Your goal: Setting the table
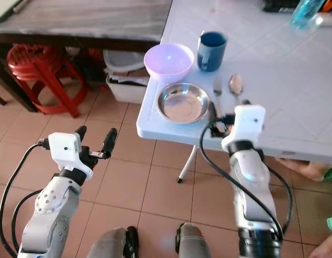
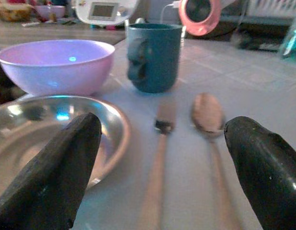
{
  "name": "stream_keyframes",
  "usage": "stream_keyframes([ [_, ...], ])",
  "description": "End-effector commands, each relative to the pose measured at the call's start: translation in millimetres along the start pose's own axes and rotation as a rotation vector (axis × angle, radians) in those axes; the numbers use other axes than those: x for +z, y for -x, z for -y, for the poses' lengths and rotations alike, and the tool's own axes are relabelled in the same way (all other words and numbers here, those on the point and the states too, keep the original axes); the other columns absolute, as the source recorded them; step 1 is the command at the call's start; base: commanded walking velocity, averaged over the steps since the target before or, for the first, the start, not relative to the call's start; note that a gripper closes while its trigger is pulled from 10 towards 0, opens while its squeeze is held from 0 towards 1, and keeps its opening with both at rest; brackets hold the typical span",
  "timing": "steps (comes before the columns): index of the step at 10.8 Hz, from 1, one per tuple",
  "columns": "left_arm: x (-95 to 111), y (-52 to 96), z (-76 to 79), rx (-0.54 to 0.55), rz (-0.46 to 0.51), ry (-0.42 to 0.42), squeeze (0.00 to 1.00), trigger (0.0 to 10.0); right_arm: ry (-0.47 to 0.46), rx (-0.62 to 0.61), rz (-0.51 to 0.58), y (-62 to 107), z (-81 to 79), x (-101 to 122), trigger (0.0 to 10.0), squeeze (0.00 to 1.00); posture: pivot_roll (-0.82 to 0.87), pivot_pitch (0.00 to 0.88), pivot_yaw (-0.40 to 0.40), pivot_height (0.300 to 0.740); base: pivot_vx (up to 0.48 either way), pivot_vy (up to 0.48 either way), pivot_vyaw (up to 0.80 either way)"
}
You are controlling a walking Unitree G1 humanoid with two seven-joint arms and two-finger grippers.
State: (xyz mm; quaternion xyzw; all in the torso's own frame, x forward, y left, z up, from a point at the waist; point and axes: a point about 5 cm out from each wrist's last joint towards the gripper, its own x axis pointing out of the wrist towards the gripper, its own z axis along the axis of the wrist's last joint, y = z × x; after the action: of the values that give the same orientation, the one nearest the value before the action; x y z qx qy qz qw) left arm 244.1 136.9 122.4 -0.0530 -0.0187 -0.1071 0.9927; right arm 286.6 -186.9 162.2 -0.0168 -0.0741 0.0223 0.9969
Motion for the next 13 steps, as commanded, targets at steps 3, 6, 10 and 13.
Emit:
stream_keyframes([
  [3,3,4.1,-1.8,-0.007,-0.008,-0.017,0.0,10.0,-0.107,0.053,-0.044,-2.4,-13.9,-3,10.0,0.0,0.01,0.238,0.07,0.74,0.0,0.0,0.0],
  [6,4,3.5,-0.9,-0.015,-0.014,-0.02,0.0,10.0,-0.196,0.086,-0.093,-1.3,-25.0,-9,10.0,0.0,0.01,0.246,0.071,0.74,0.0,0.0,0.0],
  [10,4,4.1,-0.6,-0.017,-0.018,-0.025,0.0,10.0,-0.298,0.115,-0.13,-1.8,-34.9,-13,10.0,0.0,0.01,0.251,0.072,0.74,0.0,0.0,0.0],
  [13,5,4.5,0.2,-0.019,-0.019,-0.028,0.0,10.0,-0.385,0.069,-0.151,-5.3,-30.5,-14,1.2,0.0,0.01,0.257,0.07,0.74,0.0,0.0,0.0],
])
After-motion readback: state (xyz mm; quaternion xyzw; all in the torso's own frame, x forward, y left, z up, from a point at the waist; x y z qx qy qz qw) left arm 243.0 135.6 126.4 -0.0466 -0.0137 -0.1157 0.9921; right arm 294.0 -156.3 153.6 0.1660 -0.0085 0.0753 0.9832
